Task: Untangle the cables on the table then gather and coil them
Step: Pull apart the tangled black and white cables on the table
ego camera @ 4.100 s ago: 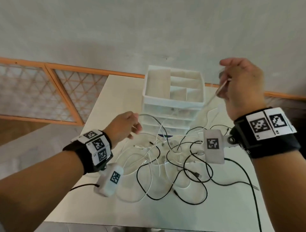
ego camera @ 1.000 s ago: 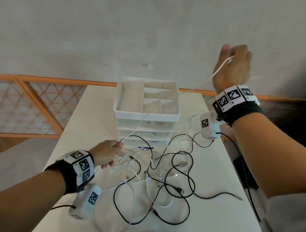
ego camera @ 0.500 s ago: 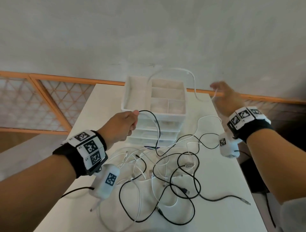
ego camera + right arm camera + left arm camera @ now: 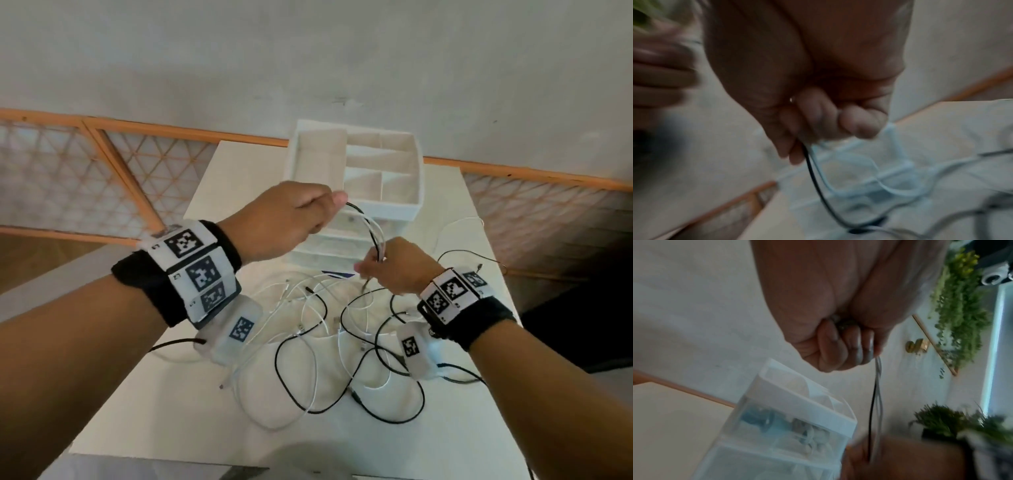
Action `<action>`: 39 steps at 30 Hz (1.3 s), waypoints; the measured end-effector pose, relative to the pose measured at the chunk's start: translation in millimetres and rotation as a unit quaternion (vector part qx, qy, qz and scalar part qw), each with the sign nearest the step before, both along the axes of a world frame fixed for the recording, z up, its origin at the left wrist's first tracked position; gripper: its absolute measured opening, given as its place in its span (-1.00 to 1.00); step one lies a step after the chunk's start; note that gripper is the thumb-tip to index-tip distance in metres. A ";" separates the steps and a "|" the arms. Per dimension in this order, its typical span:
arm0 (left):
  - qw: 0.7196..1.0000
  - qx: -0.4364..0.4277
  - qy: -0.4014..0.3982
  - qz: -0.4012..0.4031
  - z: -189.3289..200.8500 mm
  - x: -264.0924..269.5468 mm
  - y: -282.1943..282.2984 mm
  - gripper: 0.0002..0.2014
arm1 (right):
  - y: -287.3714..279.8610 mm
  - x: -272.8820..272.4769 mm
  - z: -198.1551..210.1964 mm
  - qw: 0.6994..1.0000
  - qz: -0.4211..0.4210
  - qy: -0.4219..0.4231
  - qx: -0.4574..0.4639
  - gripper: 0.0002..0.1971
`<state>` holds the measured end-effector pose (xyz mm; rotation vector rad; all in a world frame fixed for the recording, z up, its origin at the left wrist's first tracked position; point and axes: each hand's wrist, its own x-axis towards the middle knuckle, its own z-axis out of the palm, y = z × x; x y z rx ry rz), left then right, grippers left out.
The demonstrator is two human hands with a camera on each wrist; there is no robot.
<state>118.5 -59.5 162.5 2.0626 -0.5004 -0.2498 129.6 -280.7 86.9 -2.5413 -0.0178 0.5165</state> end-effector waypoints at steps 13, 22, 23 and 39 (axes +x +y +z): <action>0.924 0.326 0.181 0.081 -114.2 -39.4 68.6 -0.65 | -12.8 -61.7 -106.2 0.982 -0.144 -0.112 -0.044 -0.59; 0.968 0.062 0.170 0.175 -103.0 -37.1 51.9 -0.54 | 54.2 -92.6 -143.6 0.979 -0.036 0.033 -0.200 -0.80; 0.966 0.040 0.178 0.182 -102.2 -36.9 51.2 -0.56 | 55.4 -88.6 -134.5 0.980 -0.034 0.017 -0.196 -0.83; 0.932 -0.187 0.295 0.102 -48.6 -33.5 36.7 -0.78 | 86.8 -51.4 41.6 0.962 0.055 -0.189 0.191 -0.88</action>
